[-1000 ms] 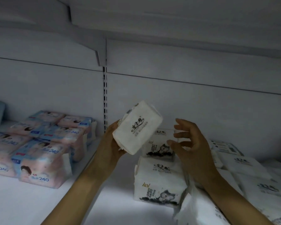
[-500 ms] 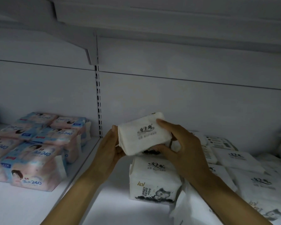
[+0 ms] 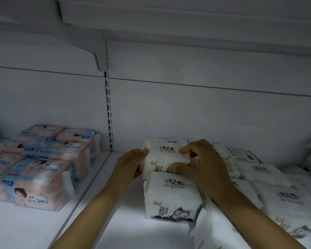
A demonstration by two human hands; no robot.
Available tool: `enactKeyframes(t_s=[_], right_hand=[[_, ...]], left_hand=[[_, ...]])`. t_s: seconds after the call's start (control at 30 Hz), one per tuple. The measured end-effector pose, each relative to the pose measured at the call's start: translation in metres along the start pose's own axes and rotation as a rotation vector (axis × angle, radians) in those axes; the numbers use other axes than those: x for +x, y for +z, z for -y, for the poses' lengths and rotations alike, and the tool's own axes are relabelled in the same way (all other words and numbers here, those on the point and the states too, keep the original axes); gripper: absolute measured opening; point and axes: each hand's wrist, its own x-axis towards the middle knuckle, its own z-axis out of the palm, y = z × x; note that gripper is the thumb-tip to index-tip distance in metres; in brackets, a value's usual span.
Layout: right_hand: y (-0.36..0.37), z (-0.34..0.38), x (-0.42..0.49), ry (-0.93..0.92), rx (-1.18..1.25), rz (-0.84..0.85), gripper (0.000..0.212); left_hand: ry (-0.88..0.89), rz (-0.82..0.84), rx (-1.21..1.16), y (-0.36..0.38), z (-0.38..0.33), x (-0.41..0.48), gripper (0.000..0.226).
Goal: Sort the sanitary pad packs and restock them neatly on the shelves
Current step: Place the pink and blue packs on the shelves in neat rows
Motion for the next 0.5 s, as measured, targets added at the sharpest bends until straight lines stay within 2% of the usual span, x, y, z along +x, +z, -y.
enactKeyframes(t_s=[0.07,0.23,0.37,0.47,0.5], right_hand=[[-0.001,0.0,-0.001,0.032,-0.009,0.034,0.039],[0.0,0.004,0.002,0.11,-0.175,0.127,0.033],[0.002,0.0,0.003,0.075,-0.237,0.119,0.028],[0.003,-0.004,0.004,0.086,-0.262,0.121,0.025],[0.003,-0.004,0.004,0.094,-0.255,0.118,0.025]], left_hand=[[-0.062,0.01,0.013,0.001,0.002,-0.002,0.032],[-0.058,0.052,0.338,0.007,0.013,-0.005,0.026],[-0.055,-0.03,0.255,0.011,0.023,-0.009,0.024],[-0.21,-0.053,0.164,0.009,0.034,0.027,0.042],[-0.234,-0.014,0.156,0.002,0.041,0.036,0.042]])
